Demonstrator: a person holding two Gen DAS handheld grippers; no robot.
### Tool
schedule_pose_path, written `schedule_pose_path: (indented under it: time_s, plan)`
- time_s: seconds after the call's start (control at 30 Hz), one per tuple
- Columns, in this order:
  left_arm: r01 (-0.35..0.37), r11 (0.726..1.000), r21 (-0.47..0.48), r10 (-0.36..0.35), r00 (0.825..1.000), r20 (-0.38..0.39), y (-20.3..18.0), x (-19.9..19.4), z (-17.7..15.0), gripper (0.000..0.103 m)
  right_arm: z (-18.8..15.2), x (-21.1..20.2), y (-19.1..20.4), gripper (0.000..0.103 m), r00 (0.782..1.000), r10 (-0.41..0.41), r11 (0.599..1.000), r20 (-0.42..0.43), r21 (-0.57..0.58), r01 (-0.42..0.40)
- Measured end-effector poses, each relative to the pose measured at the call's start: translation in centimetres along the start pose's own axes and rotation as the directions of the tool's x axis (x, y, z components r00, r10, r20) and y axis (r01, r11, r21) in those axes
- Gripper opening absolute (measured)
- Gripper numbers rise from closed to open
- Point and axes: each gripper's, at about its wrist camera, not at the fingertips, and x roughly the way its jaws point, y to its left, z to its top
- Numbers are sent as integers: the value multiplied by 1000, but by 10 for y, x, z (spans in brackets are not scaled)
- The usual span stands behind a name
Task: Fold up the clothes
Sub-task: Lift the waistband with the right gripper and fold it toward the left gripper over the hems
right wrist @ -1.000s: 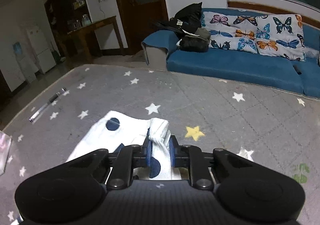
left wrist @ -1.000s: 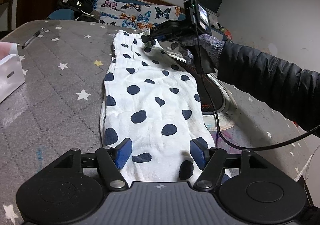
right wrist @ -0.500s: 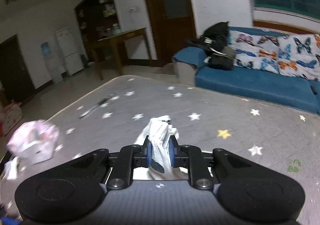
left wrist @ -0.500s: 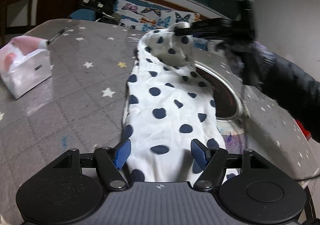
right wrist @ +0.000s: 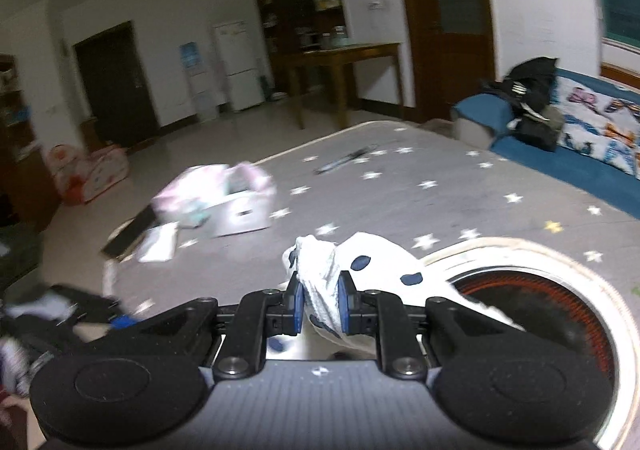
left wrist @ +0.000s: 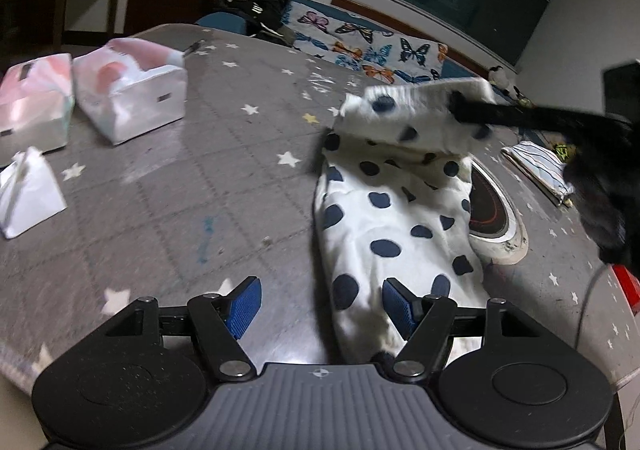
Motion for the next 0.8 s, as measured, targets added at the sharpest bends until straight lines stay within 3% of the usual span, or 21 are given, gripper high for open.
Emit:
schedule_pose_path:
  time_s: [0.33, 0.67, 0.8]
  plan:
    - [-37, 998, -45, 38, 999, 23, 12, -16, -9, 71, -46, -32, 78, 16, 991, 130, 961, -29, -240, -133]
    - [-53, 997, -56, 58, 995, 85, 15, -30, 3, 71, -98, -45, 114, 17, 991, 100, 849, -83, -513, -129]
    - [-38, 998, -41, 42, 993, 107, 9, -31, 11, 71, -111, -44, 120, 26, 989, 79, 818, -129, -559, -138]
